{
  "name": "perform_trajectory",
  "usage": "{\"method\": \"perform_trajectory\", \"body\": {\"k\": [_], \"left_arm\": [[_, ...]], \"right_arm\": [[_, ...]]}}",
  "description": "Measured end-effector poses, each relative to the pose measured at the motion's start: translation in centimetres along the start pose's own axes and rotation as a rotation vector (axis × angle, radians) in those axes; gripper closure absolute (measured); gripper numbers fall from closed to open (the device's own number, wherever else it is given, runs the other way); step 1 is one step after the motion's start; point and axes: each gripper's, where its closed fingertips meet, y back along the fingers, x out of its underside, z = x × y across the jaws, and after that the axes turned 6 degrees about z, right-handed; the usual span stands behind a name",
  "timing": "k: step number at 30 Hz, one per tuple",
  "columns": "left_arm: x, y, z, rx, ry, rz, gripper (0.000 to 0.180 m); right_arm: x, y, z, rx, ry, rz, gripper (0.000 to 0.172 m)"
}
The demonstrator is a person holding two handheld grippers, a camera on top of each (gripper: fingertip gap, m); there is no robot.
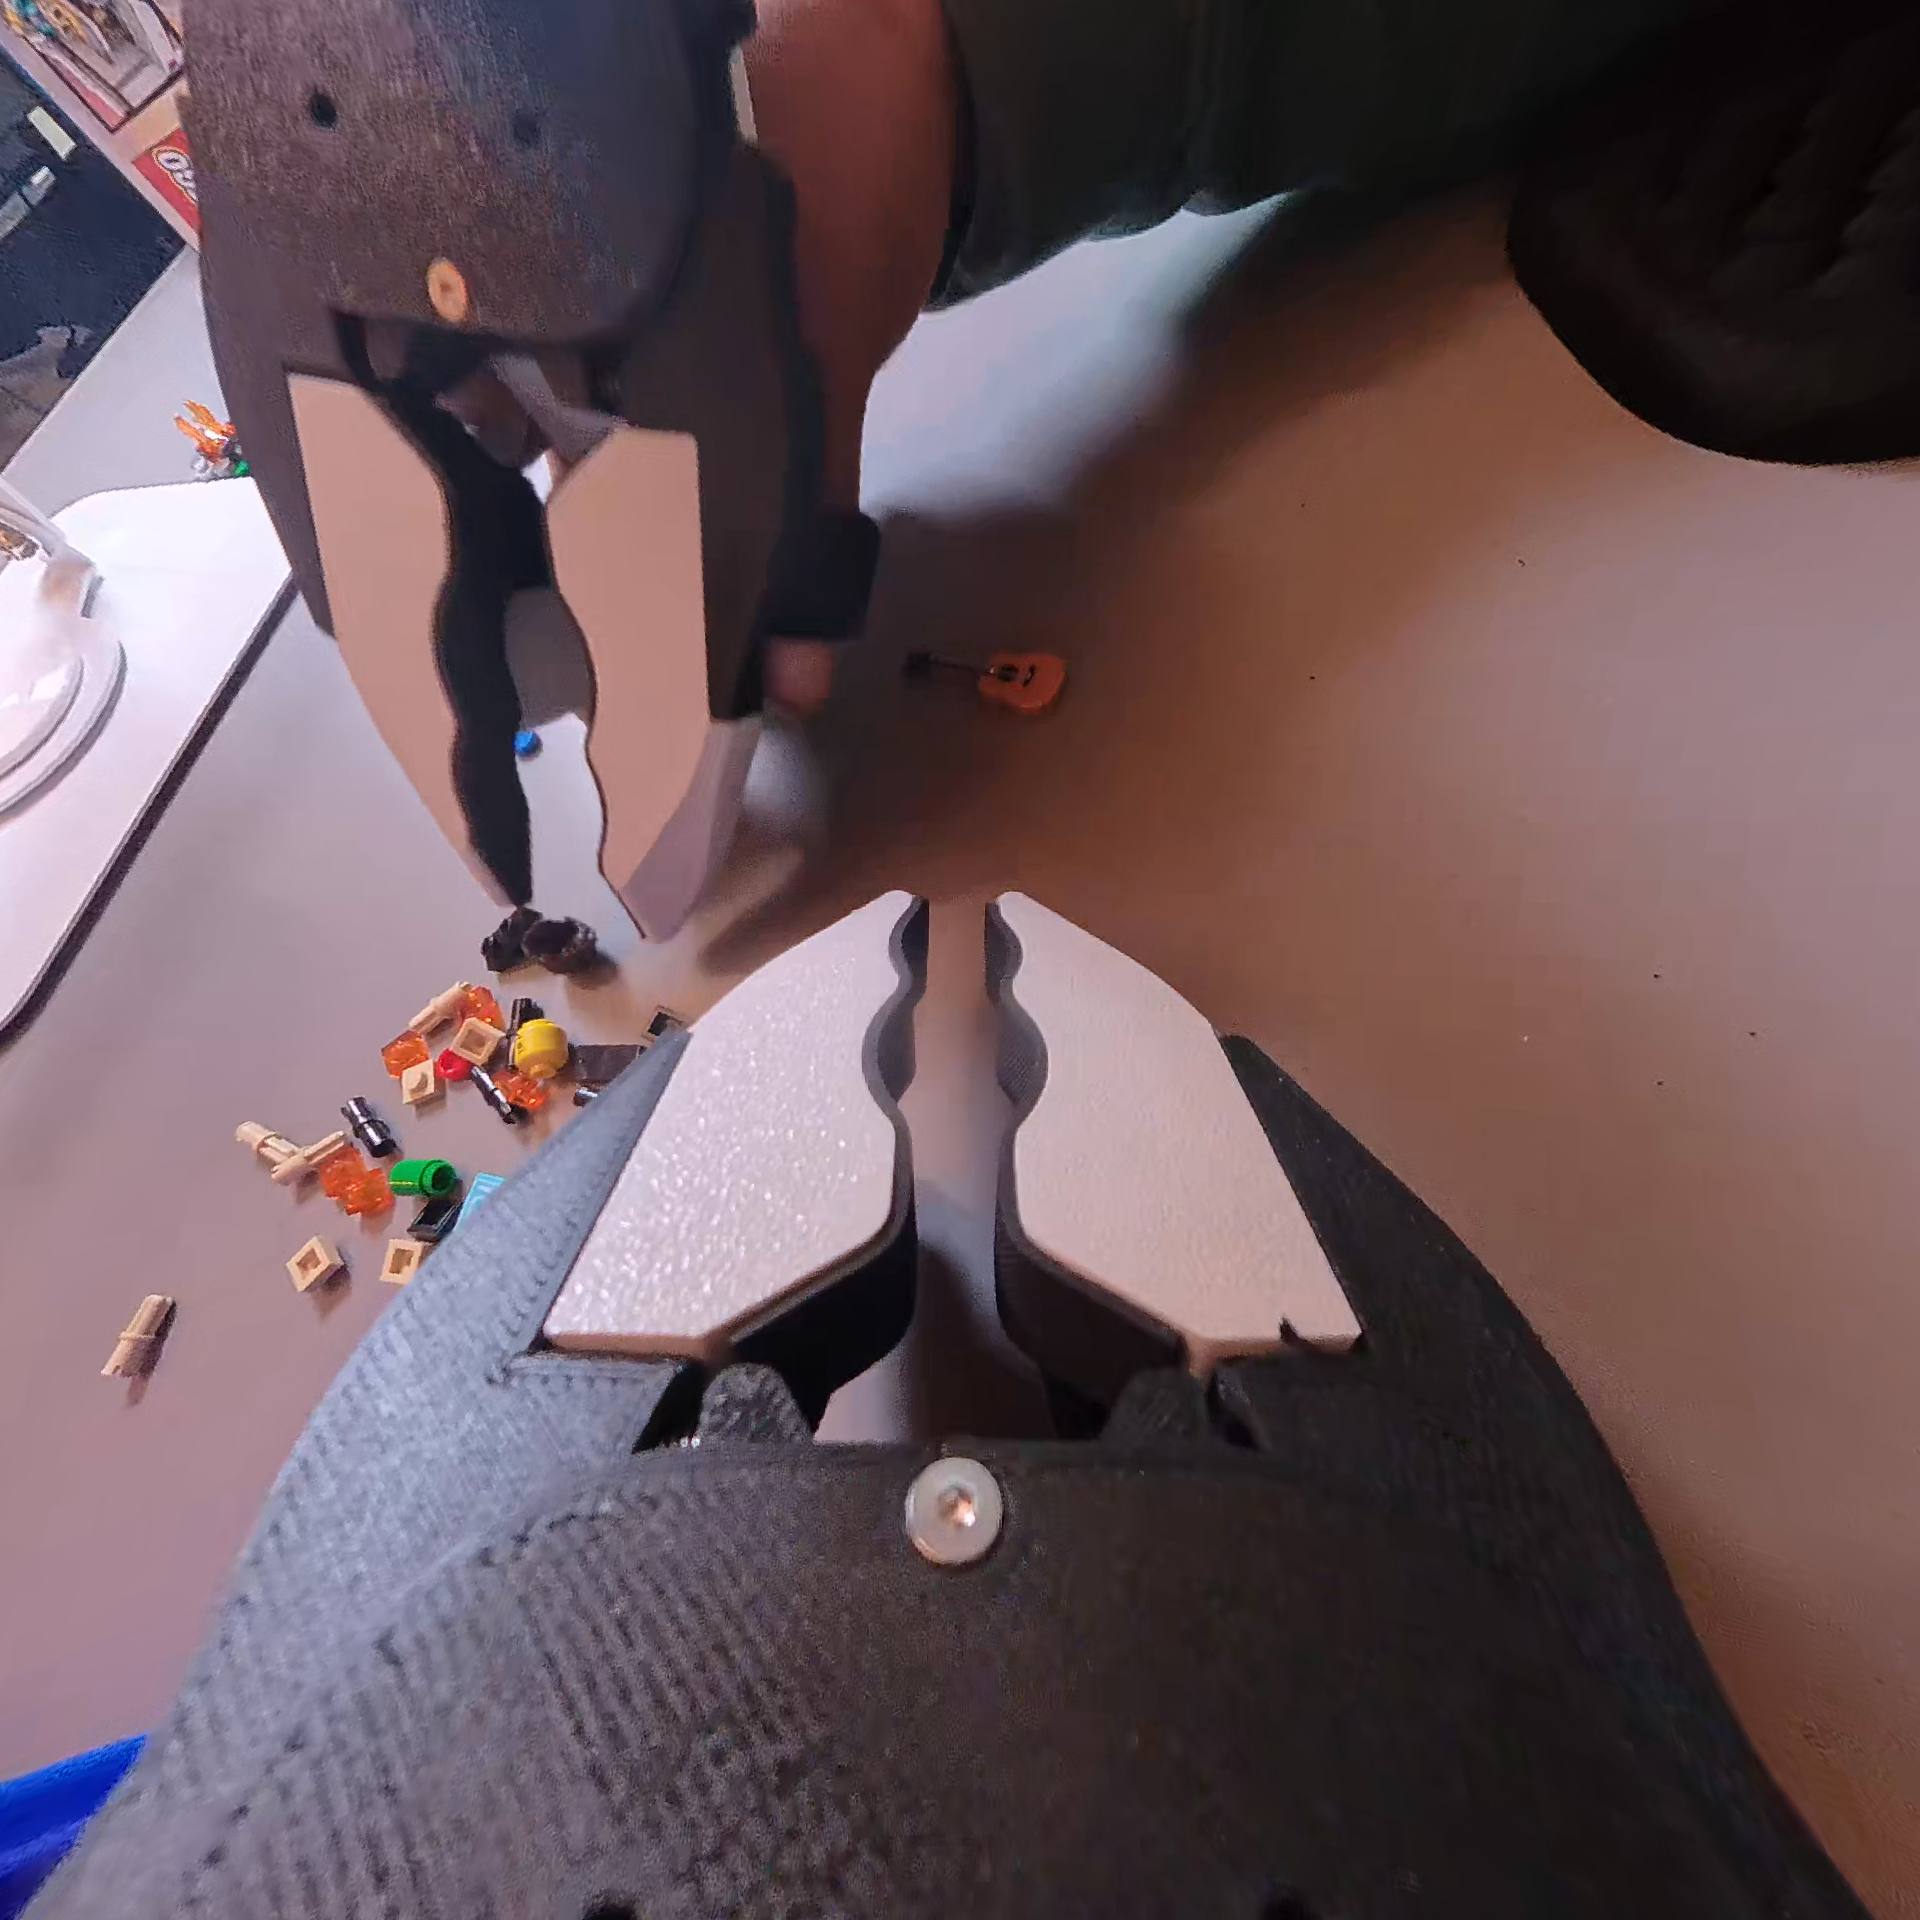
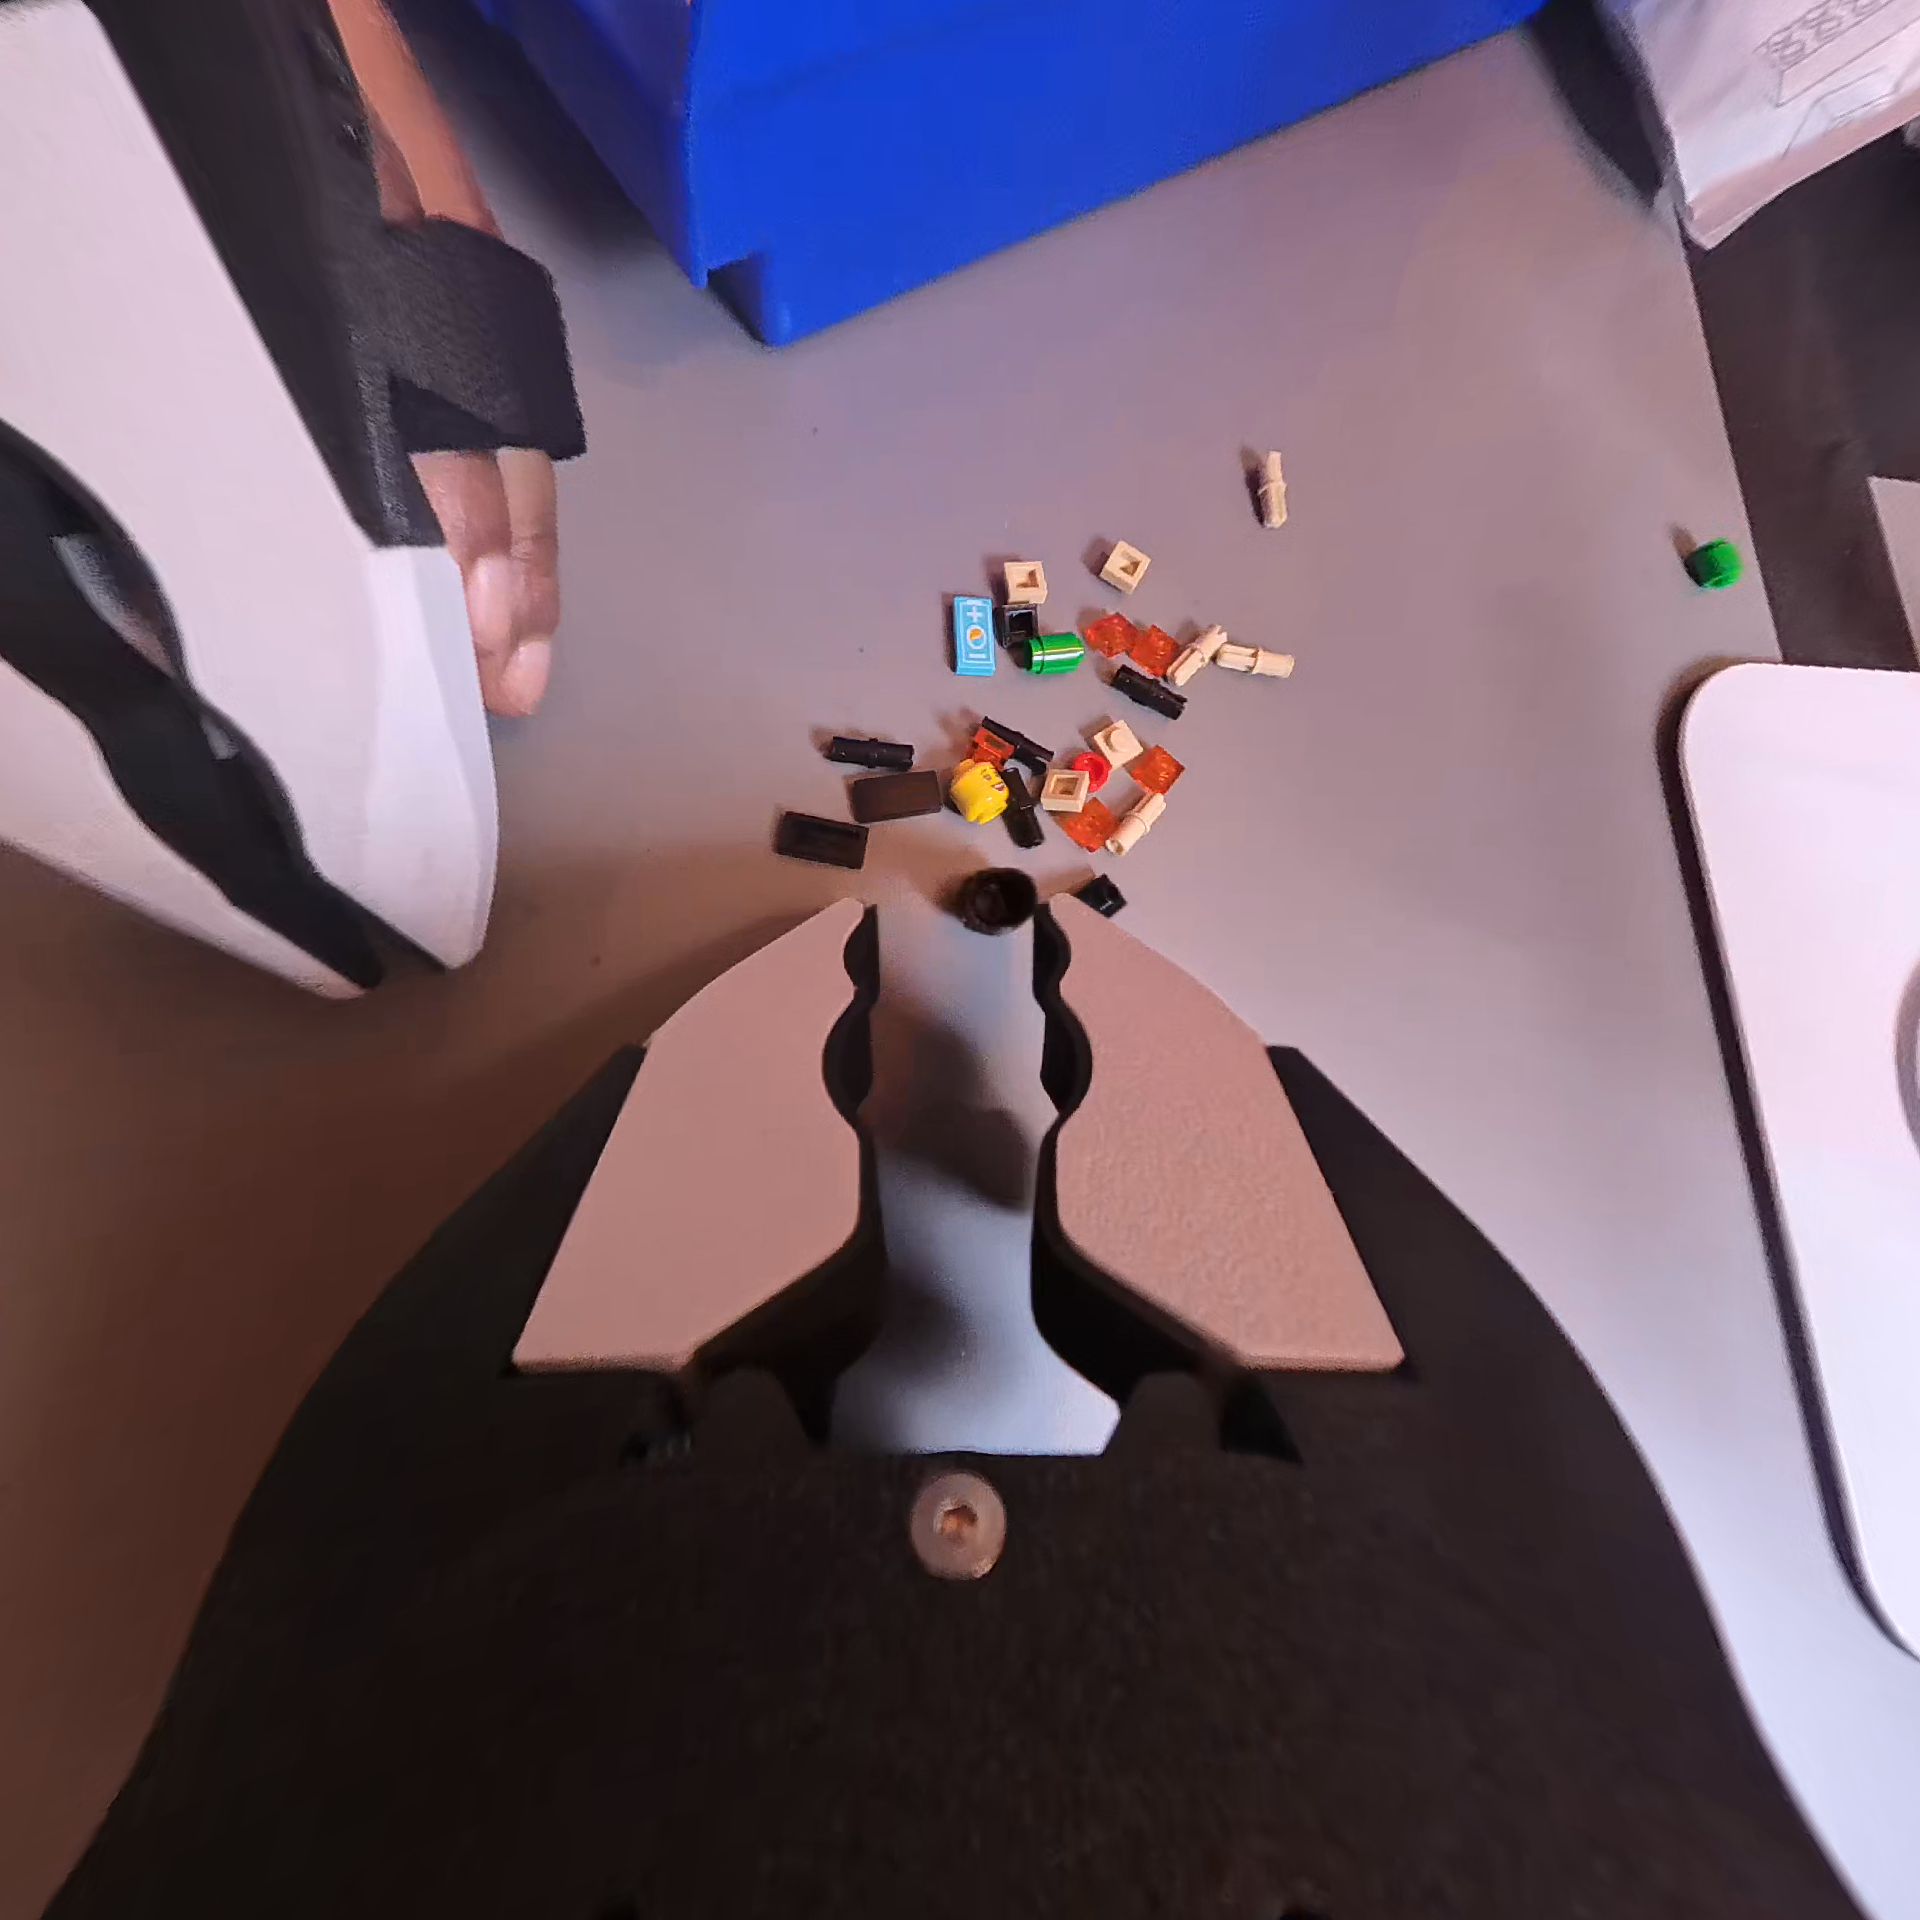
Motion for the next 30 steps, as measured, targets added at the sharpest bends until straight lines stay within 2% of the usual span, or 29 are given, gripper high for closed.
{"method": "perform_trajectory", "body": {"k": [4,9,12,16,18,21,25,27,30], "left_arm": [[0.3,-0.2,0.0,0.01,0.008,0.002,0.17],[0.3,-0.3,0.0,0.004,0.0,0.001,0.17],[0.2,-0.3,0.2,0.002,0.005,0.001,0.17],[0.2,-0.3,0.2,0.0,0.005,-0.001,0.17],[0.2,-0.3,0.2,0.001,0.005,-0.003,0.17],[0.2,-0.2,0.2,0.003,0.007,-0.005,0.17],[0.2,-0.2,0.3,0.002,0.008,-0.008,0.17],[0.1,-0.2,0.3,0.0,0.008,-0.012,0.17],[-0.4,0.1,0.3,0.0,0.016,-0.036,0.17]], "right_arm": [[1.0,2.6,-2.0,-0.012,-0.123,-0.08,0.141],[5.0,3.6,-4.7,0.047,-0.215,0.008,0.144],[5.5,2.7,-5.2,0.032,-0.267,0.04,0.15],[5.5,1.6,-5.4,-0.005,-0.273,0.15,0.153],[5.3,1.3,-5.3,-0.034,-0.27,0.176,0.165],[4.7,1.0,-4.9,-0.061,-0.238,0.173,0.166],[2.2,0.5,-2.6,-0.116,-0.129,0.076,0.166],[1.7,0.1,-1.6,-0.114,-0.063,0.09,0.163],[1.7,0.0,-0.8,-0.127,-0.04,0.092,0.146]]}}
